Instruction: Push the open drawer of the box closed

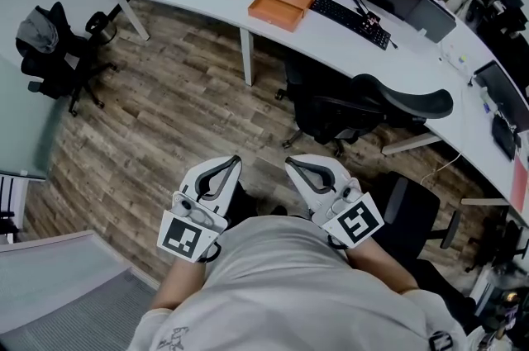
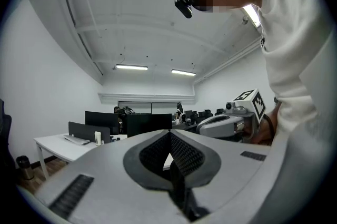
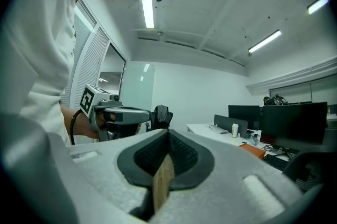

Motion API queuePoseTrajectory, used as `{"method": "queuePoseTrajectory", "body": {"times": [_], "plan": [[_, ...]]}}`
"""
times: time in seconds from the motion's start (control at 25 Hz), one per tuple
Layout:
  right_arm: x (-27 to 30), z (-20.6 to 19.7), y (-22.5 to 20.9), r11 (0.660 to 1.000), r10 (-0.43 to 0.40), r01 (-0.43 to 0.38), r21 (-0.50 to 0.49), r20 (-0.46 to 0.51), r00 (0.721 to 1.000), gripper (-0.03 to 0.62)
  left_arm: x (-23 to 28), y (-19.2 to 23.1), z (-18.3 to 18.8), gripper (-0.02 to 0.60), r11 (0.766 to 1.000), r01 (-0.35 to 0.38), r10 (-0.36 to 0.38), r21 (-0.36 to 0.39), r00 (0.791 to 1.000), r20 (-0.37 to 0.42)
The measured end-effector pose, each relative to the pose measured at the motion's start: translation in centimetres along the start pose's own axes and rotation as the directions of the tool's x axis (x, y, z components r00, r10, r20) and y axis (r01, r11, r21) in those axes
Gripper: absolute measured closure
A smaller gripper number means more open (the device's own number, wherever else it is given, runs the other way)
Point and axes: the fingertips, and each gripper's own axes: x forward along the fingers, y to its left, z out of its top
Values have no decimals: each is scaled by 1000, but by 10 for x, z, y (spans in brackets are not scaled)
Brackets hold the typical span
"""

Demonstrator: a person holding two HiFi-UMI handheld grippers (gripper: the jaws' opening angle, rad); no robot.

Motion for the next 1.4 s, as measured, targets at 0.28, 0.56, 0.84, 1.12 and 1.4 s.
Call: {"method": "queuePoseTrajectory", "body": {"times": [0.28, 0.56, 0.84, 1.12, 1.4], "plan": [[80, 11, -14, 1000, -21, 21, -9, -18, 1000, 591, 1, 74, 2, 583, 999, 35, -35, 0, 999, 3], [154, 28, -12, 999, -46, 45, -10, -35, 998, 591, -14, 147, 8, 583, 998, 66, -66, 0, 998, 1], [197, 24, -3, 1000, -29, 29, 1, -53, 998, 592, -31, 191, 2, 583, 999, 48, -48, -11, 999, -1], [220, 20, -6, 1000, -16, 17, 15, -32, 999, 591, -35, 210, -6, 583, 1000, 28, -29, -9, 999, -23], [236, 15, -24, 999, -21, 21, 36, -12, 1000, 592, -28, 225, -3, 583, 999, 23, -22, 29, 999, -30]]}}
